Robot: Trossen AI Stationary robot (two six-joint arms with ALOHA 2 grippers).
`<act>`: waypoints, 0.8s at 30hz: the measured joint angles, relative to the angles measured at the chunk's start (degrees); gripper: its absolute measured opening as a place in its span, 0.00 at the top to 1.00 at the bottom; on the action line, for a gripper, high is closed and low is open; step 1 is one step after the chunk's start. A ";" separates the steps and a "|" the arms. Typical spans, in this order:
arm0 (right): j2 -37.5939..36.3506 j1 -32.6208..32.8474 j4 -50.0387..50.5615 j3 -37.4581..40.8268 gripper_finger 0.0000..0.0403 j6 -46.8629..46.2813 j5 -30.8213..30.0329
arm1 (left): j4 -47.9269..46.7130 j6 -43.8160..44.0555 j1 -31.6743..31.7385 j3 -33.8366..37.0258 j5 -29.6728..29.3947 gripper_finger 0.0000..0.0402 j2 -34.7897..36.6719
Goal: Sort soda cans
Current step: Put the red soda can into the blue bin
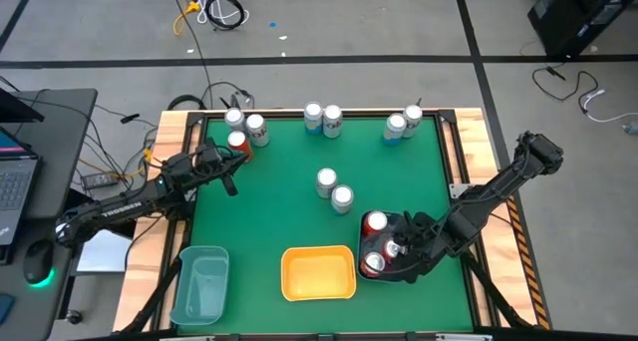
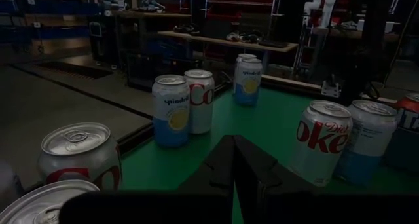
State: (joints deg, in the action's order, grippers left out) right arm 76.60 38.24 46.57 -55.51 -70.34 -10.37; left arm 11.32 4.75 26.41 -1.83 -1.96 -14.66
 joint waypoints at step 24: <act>-0.13 -1.90 1.92 -3.86 0.15 -0.54 6.29 | -0.54 0.00 -0.01 0.00 0.00 0.97 0.01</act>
State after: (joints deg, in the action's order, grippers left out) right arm 76.47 36.34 48.49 -59.38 -70.88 -4.08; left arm 10.79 4.75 26.40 -1.83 -1.96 -14.64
